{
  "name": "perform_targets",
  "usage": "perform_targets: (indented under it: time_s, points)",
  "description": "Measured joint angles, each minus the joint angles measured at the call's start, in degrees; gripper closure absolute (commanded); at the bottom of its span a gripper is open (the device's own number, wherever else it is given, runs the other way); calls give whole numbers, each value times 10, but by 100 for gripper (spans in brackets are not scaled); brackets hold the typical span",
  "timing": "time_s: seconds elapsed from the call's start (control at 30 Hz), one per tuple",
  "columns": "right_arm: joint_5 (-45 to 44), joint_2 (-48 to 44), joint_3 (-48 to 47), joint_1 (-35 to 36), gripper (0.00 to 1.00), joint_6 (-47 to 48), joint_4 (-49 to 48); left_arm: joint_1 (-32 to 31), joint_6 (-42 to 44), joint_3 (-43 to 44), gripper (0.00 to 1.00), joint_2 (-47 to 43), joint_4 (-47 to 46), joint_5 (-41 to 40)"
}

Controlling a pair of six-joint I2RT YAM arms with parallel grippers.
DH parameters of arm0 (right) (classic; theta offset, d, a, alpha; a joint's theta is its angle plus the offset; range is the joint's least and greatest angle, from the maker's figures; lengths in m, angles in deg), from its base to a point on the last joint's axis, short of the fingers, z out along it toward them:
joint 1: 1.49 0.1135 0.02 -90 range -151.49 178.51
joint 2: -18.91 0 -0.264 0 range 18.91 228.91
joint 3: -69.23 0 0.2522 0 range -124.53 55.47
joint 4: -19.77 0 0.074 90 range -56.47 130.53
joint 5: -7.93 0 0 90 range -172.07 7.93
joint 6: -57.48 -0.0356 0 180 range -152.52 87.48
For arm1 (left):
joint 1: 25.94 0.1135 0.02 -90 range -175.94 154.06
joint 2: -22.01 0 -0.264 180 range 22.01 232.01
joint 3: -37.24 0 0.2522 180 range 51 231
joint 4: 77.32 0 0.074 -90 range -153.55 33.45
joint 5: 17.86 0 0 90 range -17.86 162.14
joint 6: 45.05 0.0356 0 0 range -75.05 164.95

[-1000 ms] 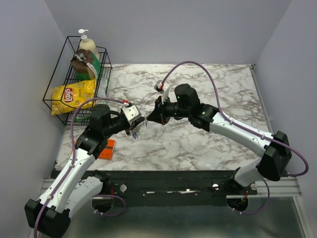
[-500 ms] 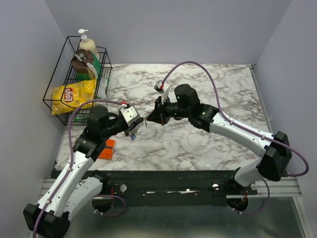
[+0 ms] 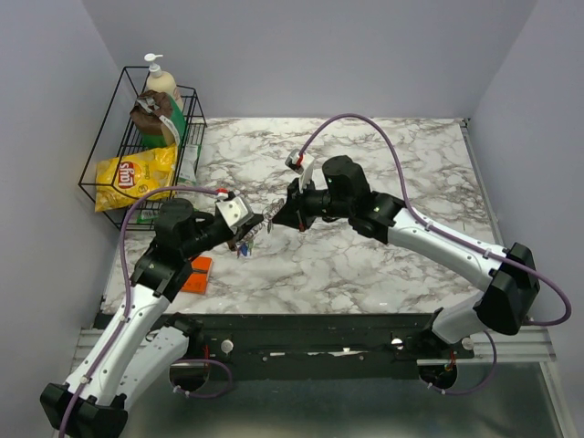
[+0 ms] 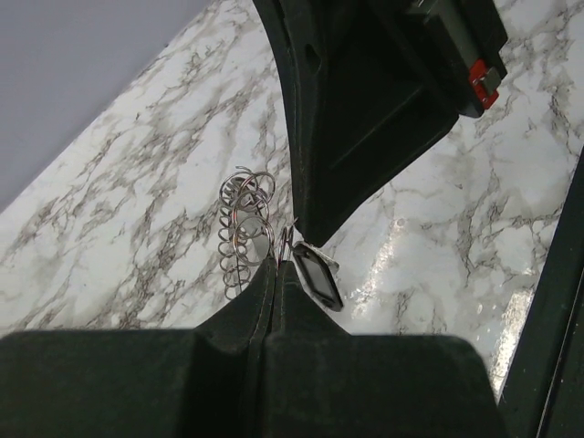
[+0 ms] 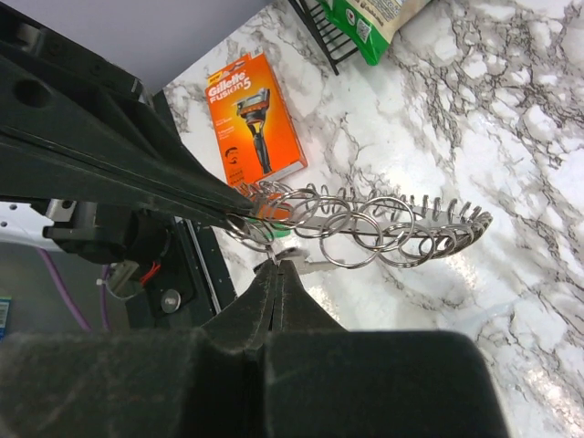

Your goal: Put the keys on the keyring

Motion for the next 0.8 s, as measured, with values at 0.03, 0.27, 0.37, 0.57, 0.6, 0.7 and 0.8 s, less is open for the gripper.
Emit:
perform_targets:
  time_s: [0.03,0.27,0.37,0.57,0.6,0.7,0.8]
  points:
    - [0,0,2,0,100,0,2,0,-1,0,100,-4,-2,0]
    - [0,-3,4,1,100,-1,0,0,-9,-1,100,-10,-5,0]
    - [0,-5,5,1,94,-1,0,0,-13,-2,100,-10,-8,1]
    - [-2,-13,15,0,52,4,0,0,-20,-3,100,-10,-21,2]
    - [-2,-17,21,0,48,5,-1,0,-21,-4,100,-11,-25,3]
    - [-5,-38,50,-1,37,13,-4,0,-23,-4,100,-13,-35,8]
    - [-7,-68,76,-1,33,27,-12,0,-24,-4,100,-13,-39,12]
